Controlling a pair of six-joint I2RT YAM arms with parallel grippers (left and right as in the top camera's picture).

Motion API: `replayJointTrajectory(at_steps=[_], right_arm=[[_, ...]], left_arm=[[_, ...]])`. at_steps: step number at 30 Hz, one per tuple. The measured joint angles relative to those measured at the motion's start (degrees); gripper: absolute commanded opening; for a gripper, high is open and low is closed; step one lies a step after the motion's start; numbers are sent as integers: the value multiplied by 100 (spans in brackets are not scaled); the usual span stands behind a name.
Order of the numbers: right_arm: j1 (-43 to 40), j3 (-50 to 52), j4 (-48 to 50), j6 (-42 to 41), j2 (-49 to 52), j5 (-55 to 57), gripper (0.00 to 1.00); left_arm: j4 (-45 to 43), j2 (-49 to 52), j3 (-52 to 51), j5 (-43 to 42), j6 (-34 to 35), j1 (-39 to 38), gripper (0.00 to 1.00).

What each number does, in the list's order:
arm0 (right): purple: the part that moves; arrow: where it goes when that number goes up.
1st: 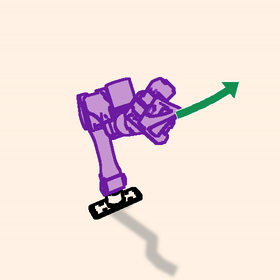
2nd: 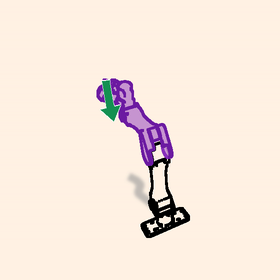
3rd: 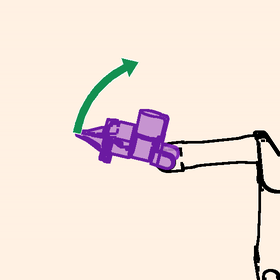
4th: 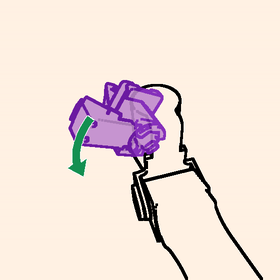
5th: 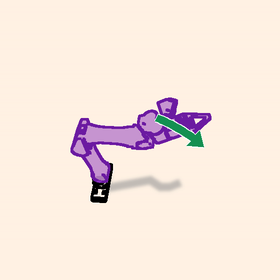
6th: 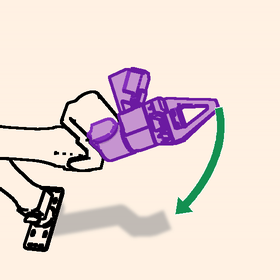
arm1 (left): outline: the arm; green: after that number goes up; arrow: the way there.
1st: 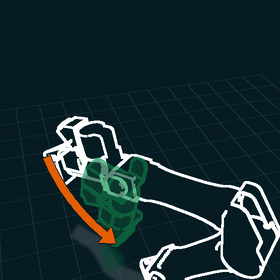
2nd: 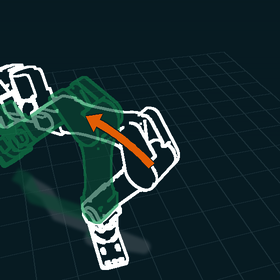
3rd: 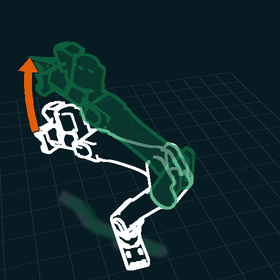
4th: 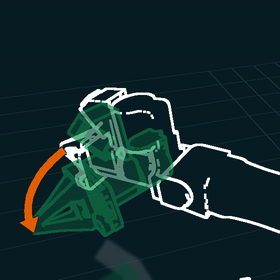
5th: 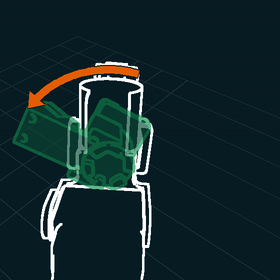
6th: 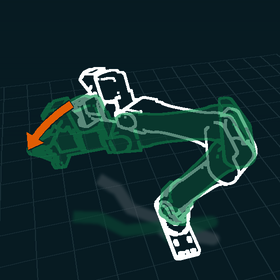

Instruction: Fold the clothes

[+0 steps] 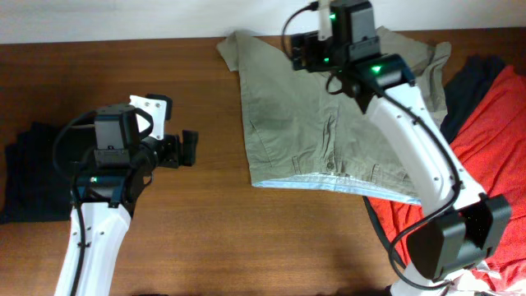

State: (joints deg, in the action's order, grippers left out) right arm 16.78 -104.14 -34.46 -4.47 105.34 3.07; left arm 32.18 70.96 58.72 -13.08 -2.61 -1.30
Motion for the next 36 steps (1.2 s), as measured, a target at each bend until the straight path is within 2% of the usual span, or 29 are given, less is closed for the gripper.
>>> replayJointTrajectory(at_steps=[1,2,4,6,11,12,13,17,19,21,26,28,29,30,31,32,33,34,35,36], right_arm=[[-271,-24,-1021,0,2,162,99],[-529,-7,-1604,-7,28,267,99],[-925,9,-2326,-4,28,358,99],[-1239,11,-2826,-7,31,289,99],[-1445,11,-3130,-4,31,-28,98],[-1445,11,-3178,-4,31,-59,99],[-1445,11,-3226,-7,31,-79,99],[-1445,11,-3300,-4,31,-103,98],[-1445,11,-3307,-7,31,-103,99],[-1445,11,-3322,-4,31,-101,99],[-1445,11,-3357,-4,31,-101,99],[-1467,11,-3383,-7,31,-101,99],[-1515,11,-3394,-9,31,-101,99],[-1622,11,-3386,-9,31,-105,98],[-1679,11,-3412,-44,31,-107,99],[-1725,11,-3397,-76,31,-107,99],[-1749,11,-3407,-103,31,-105,99],[-1755,11,-3412,-131,31,-120,99],[-1749,11,-3423,-138,31,-168,99],[-1744,11,-3486,-140,31,-210,99]], left_arm=[[13,136,11,-173,2,-57,99],[42,315,11,-321,0,-155,99],[81,789,11,-649,0,-439,99],[79,1329,11,-966,68,-811,99],[-144,2903,17,-1272,1486,-1635,99],[-358,3132,17,-1320,1864,-1746,93],[-511,3300,17,-1364,2164,-1827,74],[-927,3541,42,-1460,2791,-2009,29],[-1014,3611,42,-1460,2881,-2057,20],[-1062,3611,42,-1462,2957,-2061,1],[-859,3609,81,-1464,3005,-2044,1],[-92,3554,247,-1425,2798,-1838,1],[1274,3359,807,-909,2411,-1349,1],[2057,3073,1381,-463,2177,-772,1],[2400,2855,1899,-55,2022,-319,8],[2505,2695,2459,192,1904,166,41],[2430,2599,2883,323,1849,588,69],[2149,2448,3392,503,1738,1202,85],[2022,2315,3543,546,1716,1530,96],[2035,2210,3578,553,1707,1729,99]])
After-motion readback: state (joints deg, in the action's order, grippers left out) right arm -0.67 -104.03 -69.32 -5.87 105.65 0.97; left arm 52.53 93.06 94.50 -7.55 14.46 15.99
